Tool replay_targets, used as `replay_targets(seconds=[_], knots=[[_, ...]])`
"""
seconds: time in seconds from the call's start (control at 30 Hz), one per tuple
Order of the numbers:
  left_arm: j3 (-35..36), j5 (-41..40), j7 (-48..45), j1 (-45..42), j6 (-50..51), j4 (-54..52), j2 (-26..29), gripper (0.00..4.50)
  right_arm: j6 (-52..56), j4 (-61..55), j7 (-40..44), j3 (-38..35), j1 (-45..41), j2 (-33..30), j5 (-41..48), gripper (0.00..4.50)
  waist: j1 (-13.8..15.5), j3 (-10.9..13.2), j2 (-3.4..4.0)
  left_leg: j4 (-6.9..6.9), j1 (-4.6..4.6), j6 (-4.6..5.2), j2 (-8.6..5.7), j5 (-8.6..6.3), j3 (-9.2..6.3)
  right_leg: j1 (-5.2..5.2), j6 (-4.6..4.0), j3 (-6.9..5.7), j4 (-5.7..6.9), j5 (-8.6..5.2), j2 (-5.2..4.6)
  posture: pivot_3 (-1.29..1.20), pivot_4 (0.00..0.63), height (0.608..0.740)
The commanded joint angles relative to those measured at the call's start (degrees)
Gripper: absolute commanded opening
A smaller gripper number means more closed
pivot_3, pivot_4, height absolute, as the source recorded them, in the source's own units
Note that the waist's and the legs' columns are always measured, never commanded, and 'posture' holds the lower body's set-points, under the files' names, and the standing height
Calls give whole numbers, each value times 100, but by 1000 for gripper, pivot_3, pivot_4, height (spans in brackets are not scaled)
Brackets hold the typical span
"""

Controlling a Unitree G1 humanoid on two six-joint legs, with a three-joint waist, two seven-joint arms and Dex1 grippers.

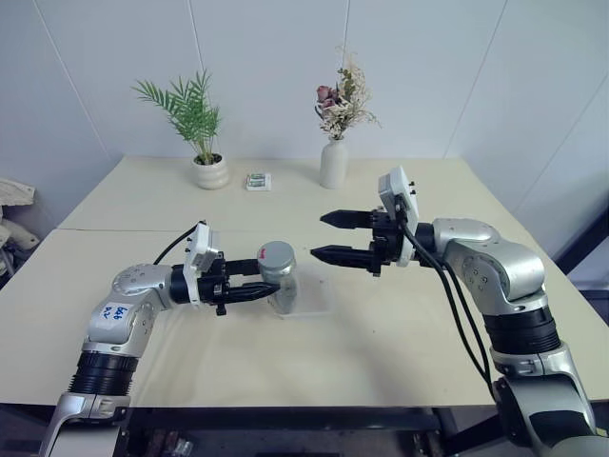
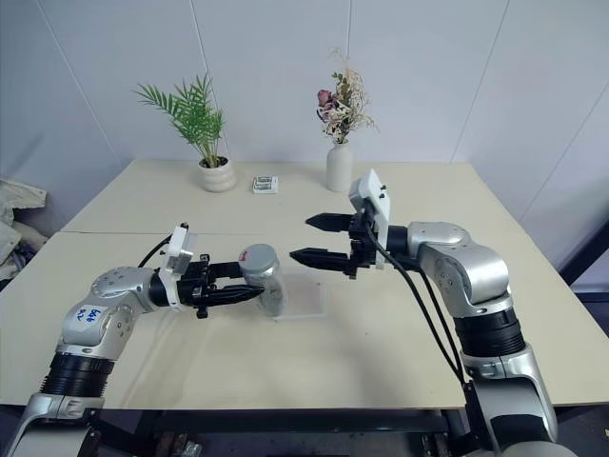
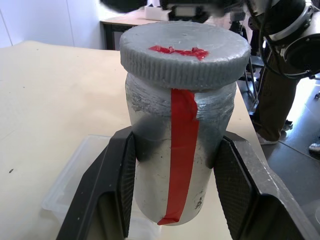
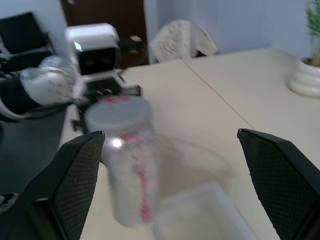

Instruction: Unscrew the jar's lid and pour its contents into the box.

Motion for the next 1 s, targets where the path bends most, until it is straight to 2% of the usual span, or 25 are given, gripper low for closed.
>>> replay_targets(seconds=[0.03, 0.47, 1.0], knots=[[95, -48, -14, -77, -31, -177, 64, 1898, 188, -457, -166, 55, -79, 186, 246, 4483, 7, 0, 0, 2, 0, 0, -1, 0, 0, 1, 1, 0, 0, 0, -1, 0, 150, 740], [71, -70, -19, -78, 36, -240, 51, 1898, 40, -276, -422, 710, -432, 777, -157, 4483, 5, 0, 0, 4, 0, 0, 0, 0, -1, 0, 1, -1, 1, 1, -1, 0, 150, 740], [79, -78, 9, -43, 57, -273, 27, 1898, -105, 291, -464, 921, -662, 1016, -625, 4483, 0, 0, 0, 3, -1, 0, 0, 0, 0, -1, 1, 0, 1, 1, -1, 0, 150, 740]])
